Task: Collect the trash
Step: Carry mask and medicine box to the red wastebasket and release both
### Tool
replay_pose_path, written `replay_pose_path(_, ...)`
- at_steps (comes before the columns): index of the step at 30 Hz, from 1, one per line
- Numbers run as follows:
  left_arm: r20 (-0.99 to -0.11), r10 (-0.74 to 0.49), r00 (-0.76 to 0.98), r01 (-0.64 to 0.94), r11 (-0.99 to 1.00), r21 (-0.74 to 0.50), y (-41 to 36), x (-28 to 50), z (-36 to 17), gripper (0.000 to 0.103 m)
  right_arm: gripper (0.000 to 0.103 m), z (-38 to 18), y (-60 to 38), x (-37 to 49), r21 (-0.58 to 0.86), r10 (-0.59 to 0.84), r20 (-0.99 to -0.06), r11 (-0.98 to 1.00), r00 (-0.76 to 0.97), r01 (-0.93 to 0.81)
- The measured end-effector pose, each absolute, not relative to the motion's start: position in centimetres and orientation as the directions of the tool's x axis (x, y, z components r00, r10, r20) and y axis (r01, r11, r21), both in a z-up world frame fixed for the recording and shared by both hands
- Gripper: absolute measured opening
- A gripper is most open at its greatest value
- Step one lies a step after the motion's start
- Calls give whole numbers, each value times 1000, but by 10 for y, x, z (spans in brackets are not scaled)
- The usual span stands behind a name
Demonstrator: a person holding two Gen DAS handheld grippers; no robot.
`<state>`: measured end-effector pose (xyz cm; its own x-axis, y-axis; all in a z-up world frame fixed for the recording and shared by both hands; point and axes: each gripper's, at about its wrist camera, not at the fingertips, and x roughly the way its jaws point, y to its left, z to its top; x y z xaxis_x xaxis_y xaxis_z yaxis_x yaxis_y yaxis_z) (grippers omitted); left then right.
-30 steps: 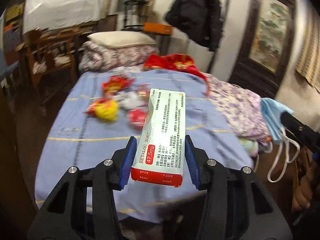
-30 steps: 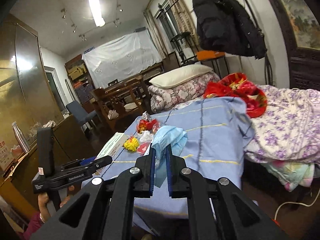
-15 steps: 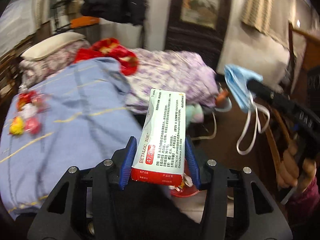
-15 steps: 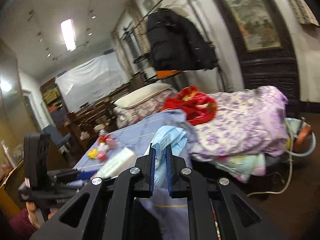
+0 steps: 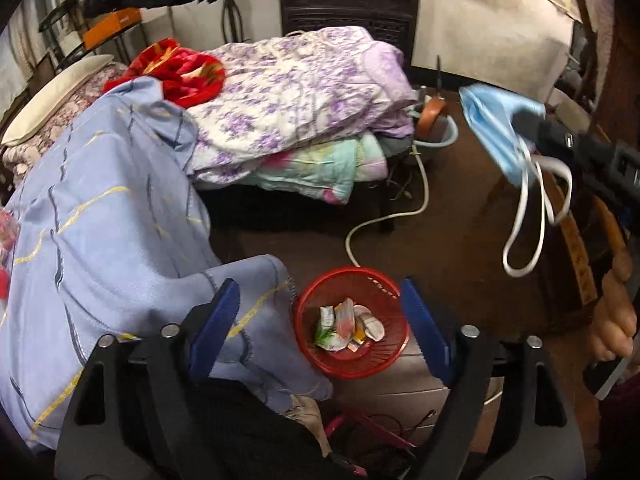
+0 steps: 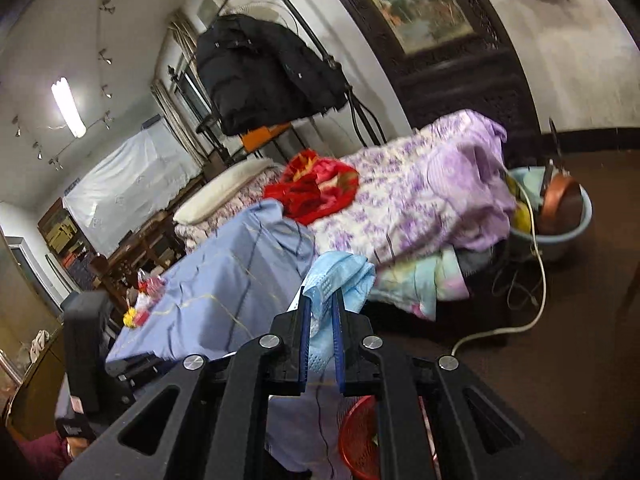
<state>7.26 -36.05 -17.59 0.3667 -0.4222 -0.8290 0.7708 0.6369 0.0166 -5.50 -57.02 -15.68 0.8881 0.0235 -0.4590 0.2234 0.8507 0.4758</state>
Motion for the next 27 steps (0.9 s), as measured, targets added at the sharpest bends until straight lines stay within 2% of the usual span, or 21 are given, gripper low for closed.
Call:
replay_pose_path(6,-821,-425,381,724,690,-21,-337,92,-171,87,14,-199,-552,-32,464,88,-569,855,817,231)
replay_pose_path(8,-814,-427,394,705,708,-30,-328,98,-168,87,23,-222,-539,-15,425,127,-654,877,746,223)
replay_pose_path(9,-813,-428,396,699,714,-35,-325,100,-167,87,41,-231,-535,-9,400,127,-693,886,710,232)
replay_pose_path(10,-810,-430,399,691,722,-43,-320,103,-165,87,53,-245,-530,-3,354,99,-748,896,656,269)
replay_pose_path(12,-804,-432,409,678,734,-50,-313,105,-159,87,53,-254,-526,0,338,91,-774,896,626,287)
replay_pose_path(23,-739,-452,500,608,791,-72,-273,111,-122,90,54,-160,-519,-15,367,73,-599,910,797,193)
replay_pose_path(27,-705,-457,543,582,810,-77,-247,109,-107,93,62,-129,-490,-9,367,108,-549,922,829,123)
